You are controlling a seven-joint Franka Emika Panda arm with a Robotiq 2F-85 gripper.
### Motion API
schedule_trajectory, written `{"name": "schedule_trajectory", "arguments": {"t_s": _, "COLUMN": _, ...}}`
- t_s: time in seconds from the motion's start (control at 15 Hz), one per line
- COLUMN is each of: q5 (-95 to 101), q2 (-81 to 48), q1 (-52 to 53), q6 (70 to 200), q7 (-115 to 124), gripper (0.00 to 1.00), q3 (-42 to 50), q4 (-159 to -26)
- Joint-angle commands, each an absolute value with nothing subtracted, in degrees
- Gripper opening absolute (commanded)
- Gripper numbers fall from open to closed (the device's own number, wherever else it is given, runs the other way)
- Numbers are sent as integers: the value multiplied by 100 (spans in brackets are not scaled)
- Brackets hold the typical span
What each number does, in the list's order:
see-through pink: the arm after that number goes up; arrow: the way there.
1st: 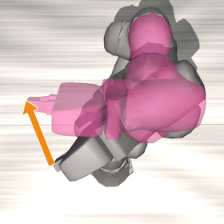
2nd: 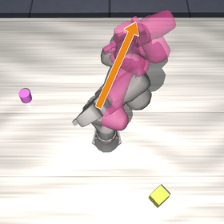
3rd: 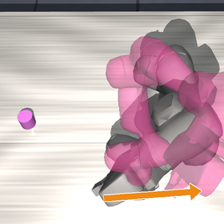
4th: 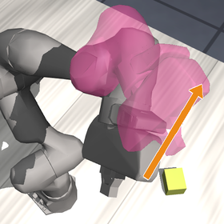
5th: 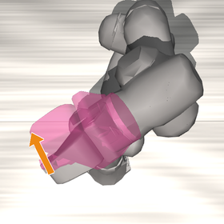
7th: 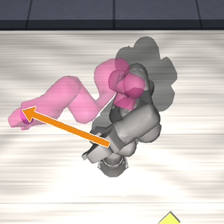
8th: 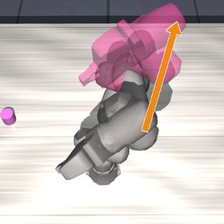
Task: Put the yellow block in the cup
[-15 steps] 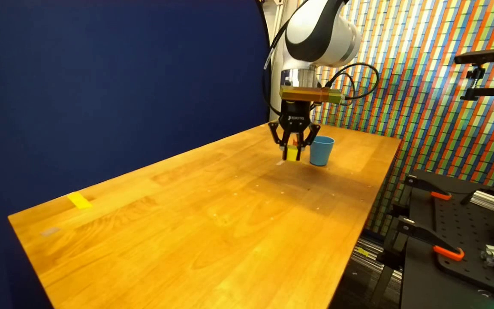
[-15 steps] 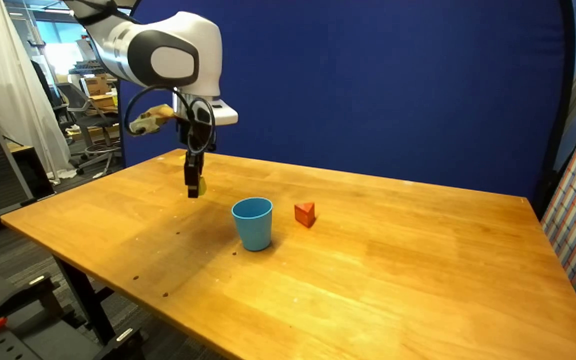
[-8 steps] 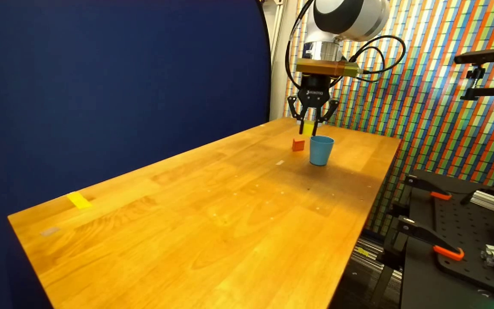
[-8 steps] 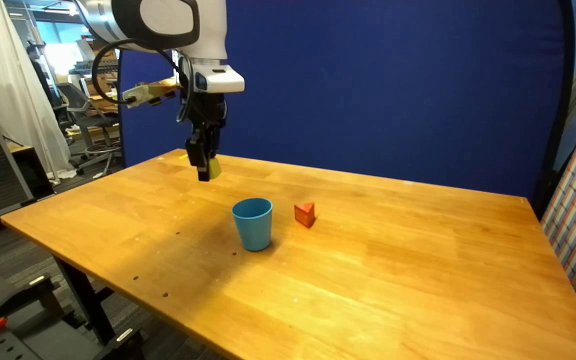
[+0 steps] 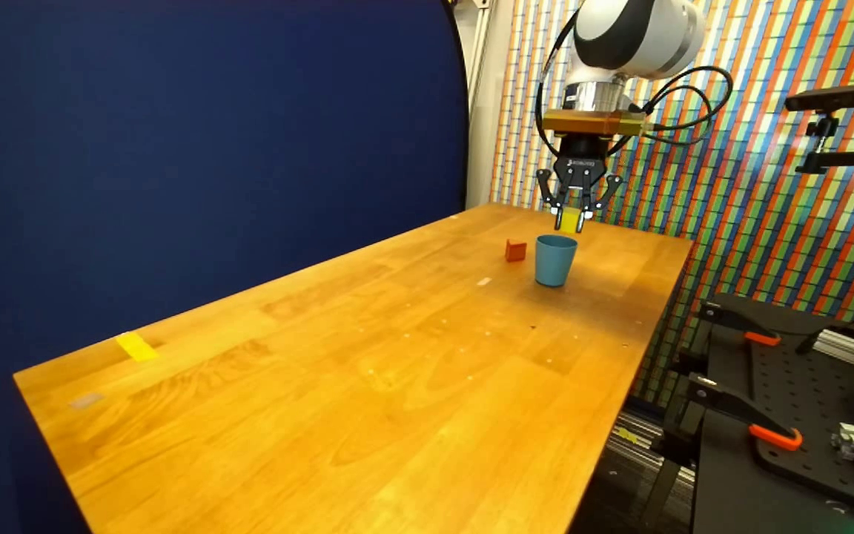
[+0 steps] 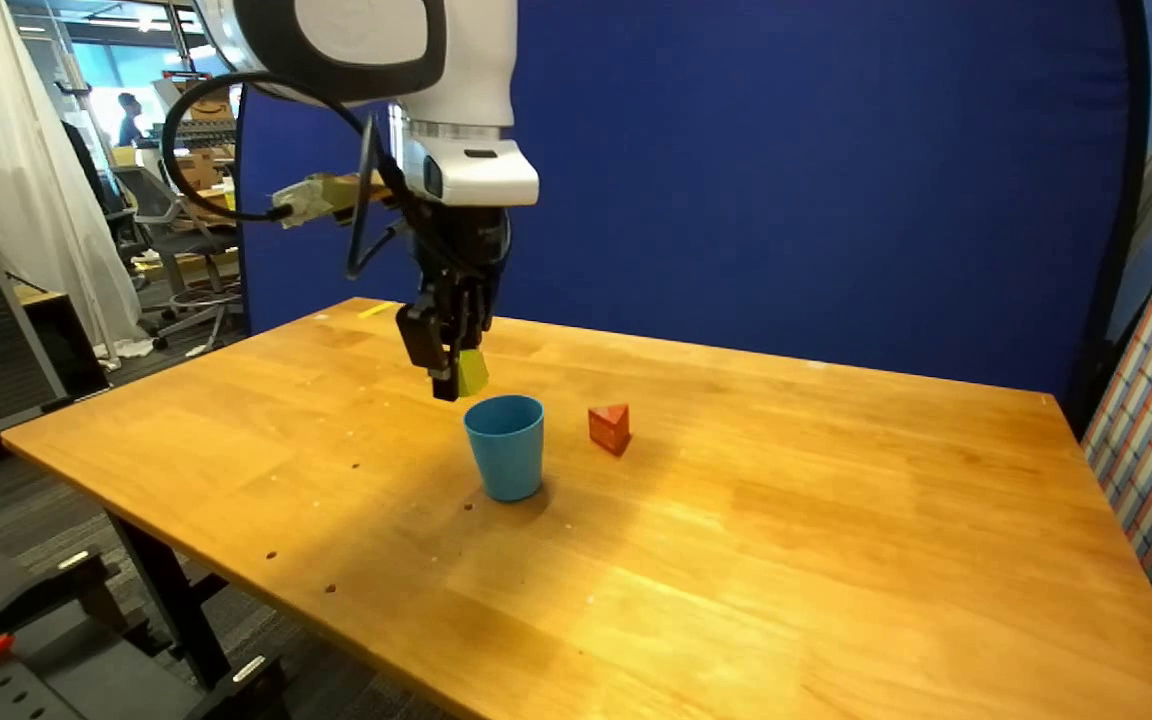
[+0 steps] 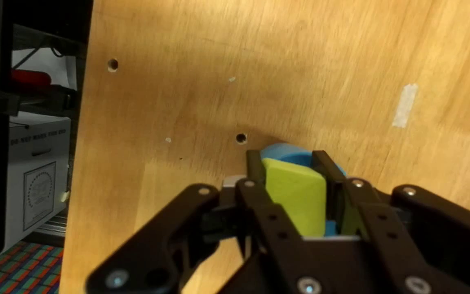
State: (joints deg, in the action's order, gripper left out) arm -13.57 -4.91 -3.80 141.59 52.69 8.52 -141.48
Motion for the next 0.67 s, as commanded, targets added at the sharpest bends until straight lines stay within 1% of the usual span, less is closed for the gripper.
{"name": "schedule_trajectory", "arguments": {"t_s": 0.0, "q5": -1378, "q2": -545, "q1": -585, "q6": 14191, "q7": 5272, "gripper": 9, "q3": 925, "q4": -14005}}
{"name": "schedule_trajectory", "arguments": {"t_s": 0.47, "q5": -1417, "q2": -1034, "q1": -636, "q6": 14018, "q7": 5245, "gripper": 9, "q3": 900, "q4": -13378}}
{"name": "schedule_trajectory", "arguments": {"t_s": 0.53, "q5": -1475, "q2": -1105, "q1": -642, "q6": 14000, "q7": 5183, "gripper": 59, "q3": 887, "q4": -13319}}
{"name": "schedule_trajectory", "arguments": {"t_s": 0.6, "q5": -1589, "q2": -1154, "q1": -658, "q6": 14035, "q7": 5093, "gripper": 60, "q3": 866, "q4": -13304}}
